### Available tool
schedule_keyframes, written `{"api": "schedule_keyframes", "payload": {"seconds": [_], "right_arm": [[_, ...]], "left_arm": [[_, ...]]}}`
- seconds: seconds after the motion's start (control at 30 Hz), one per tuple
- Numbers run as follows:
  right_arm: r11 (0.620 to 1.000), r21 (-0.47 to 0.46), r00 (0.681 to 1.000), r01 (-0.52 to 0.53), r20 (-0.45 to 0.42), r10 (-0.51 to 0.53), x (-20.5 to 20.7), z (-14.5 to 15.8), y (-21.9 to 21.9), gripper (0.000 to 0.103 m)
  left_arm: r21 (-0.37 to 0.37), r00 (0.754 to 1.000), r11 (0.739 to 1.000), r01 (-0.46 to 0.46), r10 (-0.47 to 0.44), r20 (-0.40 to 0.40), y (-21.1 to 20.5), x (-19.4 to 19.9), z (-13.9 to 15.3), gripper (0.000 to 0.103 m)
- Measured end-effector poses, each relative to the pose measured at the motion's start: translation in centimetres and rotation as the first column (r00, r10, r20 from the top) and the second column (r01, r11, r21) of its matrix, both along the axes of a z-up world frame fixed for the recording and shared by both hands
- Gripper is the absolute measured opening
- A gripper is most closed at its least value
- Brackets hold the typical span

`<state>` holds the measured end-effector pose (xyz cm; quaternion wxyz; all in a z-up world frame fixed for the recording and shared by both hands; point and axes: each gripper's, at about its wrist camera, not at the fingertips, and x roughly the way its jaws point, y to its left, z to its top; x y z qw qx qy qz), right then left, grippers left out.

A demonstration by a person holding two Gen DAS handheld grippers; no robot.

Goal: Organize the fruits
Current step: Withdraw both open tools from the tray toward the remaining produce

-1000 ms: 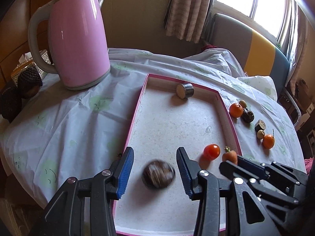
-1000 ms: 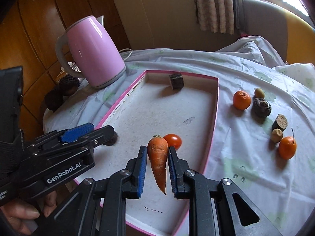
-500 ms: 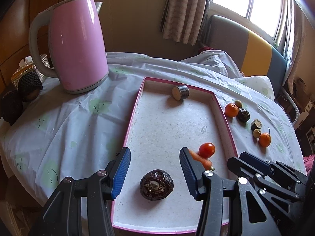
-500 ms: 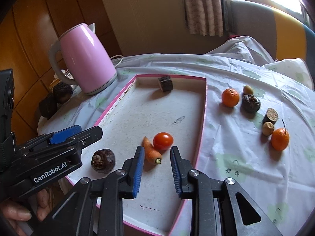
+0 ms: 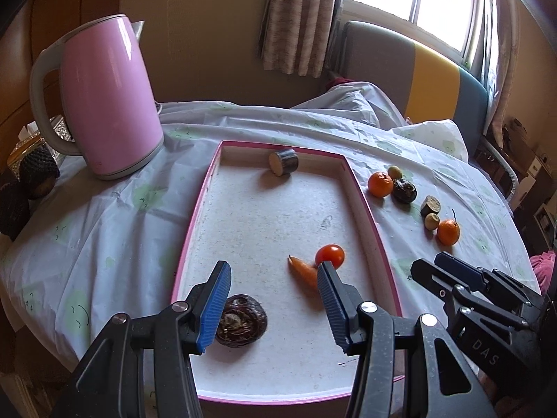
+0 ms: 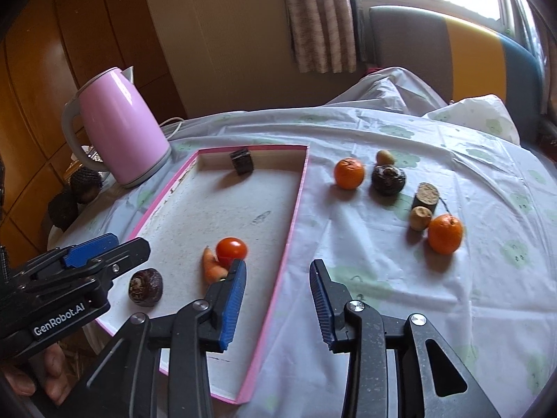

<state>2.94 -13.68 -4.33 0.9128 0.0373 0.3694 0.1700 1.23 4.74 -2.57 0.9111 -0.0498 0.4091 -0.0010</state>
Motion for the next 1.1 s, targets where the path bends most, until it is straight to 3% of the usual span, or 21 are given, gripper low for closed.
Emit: {"api": "schedule_keyframes", "payload": {"seconds": [0.17,0.5,0.73,1.1], "right_arm": [[0.998,-0.023,0.998,0.057,0.015,-0.057,-0.1,-0.3,-2.3,0.045],[0.977,-0.037,0.978,0.211,-0.003,-0.211,0.3,-1.5,-7.9,0.046],[0.954,-0.022,0.953,0.299,-0.045,-0.299,0.5,-2.5,-11.0,0.046],[0.948,-0.022,0.946,0.318,-0.061,-0.318,1.1,-3.3,-12.4,0.047]], "left_arm": [[0.016,1.000,1.000,0.026,-0.026,-0.005,-1.0,0.1,-0.1,0.053],[0.026,0.997,0.997,0.078,-0.077,-0.027,-3.2,0.7,-0.4,0.053],[-0.023,0.991,0.993,0.114,-0.115,-0.063,-4.3,1.3,-0.9,0.052],[-0.015,0.979,0.983,0.183,-0.184,-0.085,-6.2,1.7,-1.2,0.051]]}}
